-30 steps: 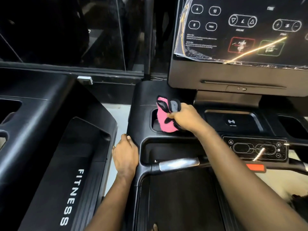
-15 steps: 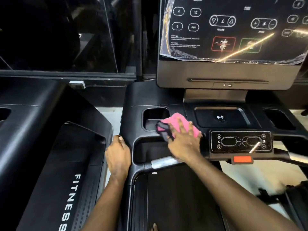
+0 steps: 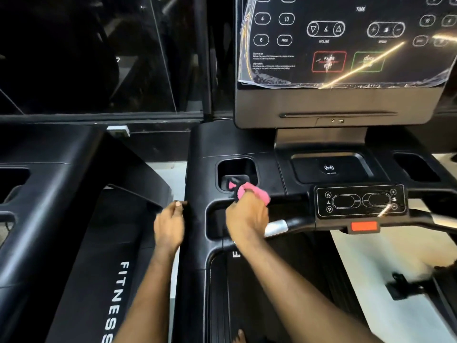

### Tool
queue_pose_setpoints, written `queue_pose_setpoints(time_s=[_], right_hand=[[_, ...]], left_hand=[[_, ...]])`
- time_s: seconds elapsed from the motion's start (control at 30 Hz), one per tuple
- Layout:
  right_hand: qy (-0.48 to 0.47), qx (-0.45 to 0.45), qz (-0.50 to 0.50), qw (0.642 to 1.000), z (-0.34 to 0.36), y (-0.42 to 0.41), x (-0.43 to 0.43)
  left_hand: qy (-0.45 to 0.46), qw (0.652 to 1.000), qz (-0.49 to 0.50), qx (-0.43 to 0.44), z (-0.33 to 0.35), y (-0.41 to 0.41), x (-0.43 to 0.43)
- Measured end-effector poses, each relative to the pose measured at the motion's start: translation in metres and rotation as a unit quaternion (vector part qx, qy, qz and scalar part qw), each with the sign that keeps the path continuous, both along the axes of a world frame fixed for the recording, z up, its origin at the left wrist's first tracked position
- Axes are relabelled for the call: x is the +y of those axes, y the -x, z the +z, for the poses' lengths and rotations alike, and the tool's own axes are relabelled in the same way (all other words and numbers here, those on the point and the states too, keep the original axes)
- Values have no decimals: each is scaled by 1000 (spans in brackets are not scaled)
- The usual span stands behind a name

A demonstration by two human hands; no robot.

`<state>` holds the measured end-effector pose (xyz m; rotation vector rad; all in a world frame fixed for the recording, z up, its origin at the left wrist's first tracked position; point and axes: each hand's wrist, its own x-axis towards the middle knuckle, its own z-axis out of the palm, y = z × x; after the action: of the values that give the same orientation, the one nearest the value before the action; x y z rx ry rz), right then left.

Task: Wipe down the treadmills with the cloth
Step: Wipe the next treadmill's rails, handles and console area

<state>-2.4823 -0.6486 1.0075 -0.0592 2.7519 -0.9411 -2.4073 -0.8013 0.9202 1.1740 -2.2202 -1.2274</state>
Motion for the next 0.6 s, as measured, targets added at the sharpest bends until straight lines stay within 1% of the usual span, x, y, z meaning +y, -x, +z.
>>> queue_pose_setpoints(time_s=[0.03, 0.07, 0.13, 0.17, 0.2, 0.23, 0.27, 0.33, 0.37, 0.47, 0.53, 0.6], right_hand=[[17, -28, 9, 999, 4, -10, -7], [12, -53, 42, 998, 8, -20, -15], [-27, -94, 119, 988, 6, -31, -38], [-42, -111, 129, 984, 3, -31, -50], [-42, -143, 113, 982, 0, -27, -60], [-15, -186, 80, 979, -5, -21, -69], [38, -228, 27, 973, -9, -16, -74], [171, -271, -85, 943, -21, -11, -76], [228, -275, -133, 925, -26, -11, -74], [352, -260, -242, 866, -38, -6, -71], [433, -243, -305, 813, -37, 6, -68], [483, -219, -387, 754, -38, 30, -59]], left_hand=[[-33, 999, -18, 22, 1, -6, -9], [-64, 997, -31, 42, 3, -12, -14], [-113, 989, -55, 73, 3, -21, -22], [-134, 985, -70, 80, 0, -24, -24], [-153, 981, -86, 82, -3, -26, -24], [-168, 978, -94, 82, -5, -27, -23], [-177, 977, -94, 76, -7, -27, -22], [-171, 980, -80, 58, -7, -26, -19], [-155, 984, -78, 44, -5, -25, -18], [-109, 991, -83, -7, -1, -27, -14], [-94, 991, -89, -16, 0, -31, -8], [-82, 993, -87, -16, -1, -35, 2]])
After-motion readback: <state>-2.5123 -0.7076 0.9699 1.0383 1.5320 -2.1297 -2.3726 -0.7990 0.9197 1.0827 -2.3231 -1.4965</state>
